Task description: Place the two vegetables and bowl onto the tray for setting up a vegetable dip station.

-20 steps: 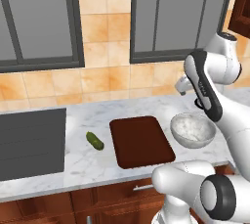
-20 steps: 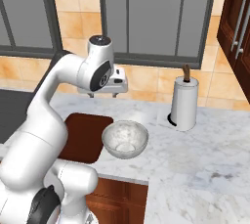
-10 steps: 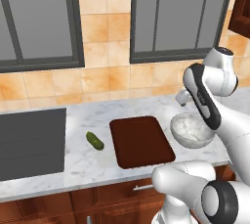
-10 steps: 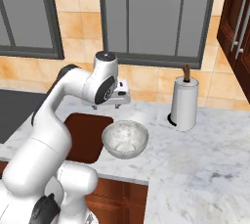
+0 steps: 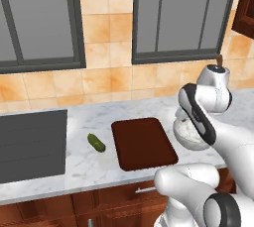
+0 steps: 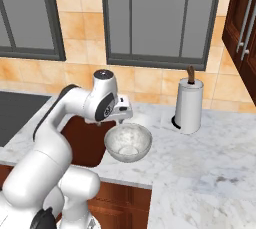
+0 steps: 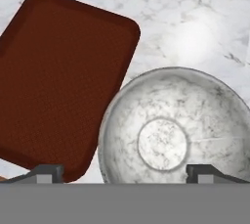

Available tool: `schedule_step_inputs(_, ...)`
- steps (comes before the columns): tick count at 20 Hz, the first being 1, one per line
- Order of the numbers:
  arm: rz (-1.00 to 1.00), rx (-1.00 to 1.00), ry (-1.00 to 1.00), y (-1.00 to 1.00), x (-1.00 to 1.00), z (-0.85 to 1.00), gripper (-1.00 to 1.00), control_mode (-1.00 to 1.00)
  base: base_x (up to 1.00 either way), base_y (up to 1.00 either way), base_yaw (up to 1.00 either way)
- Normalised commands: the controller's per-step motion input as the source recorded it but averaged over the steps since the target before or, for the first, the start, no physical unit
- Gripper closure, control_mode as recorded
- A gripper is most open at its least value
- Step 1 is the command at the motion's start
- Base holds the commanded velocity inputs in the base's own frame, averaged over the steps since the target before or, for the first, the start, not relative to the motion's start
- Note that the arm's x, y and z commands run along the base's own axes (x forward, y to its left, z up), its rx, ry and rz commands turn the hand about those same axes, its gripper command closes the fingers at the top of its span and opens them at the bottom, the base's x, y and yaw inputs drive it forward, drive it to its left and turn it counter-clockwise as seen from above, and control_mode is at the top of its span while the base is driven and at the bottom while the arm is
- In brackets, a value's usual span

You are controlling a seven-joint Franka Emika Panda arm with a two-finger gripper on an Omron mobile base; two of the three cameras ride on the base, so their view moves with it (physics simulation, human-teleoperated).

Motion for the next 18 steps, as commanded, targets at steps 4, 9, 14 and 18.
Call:
schedule_step_inputs(4, 0.00, -0.02, 0.04, 0.00, 0.00, -0.41, -1.00, -1.00, 0.00, 0.00, 0.00)
schedule_step_inputs(9, 0.00, -0.05, 0.03, 0.00, 0.00, -0.35, -1.00, -1.00, 0.00, 0.00, 0.00)
schedule_step_inputs(14, 0.00, -0.07, 0.02, 0.00, 0.00, -0.35, -1.00, -1.00, 0.00, 0.00, 0.00)
schedule_step_inputs(18, 0.00, -0.03, 0.07, 0.06, 0.00, -0.22, -1.00, -1.00, 0.00, 0.00, 0.00)
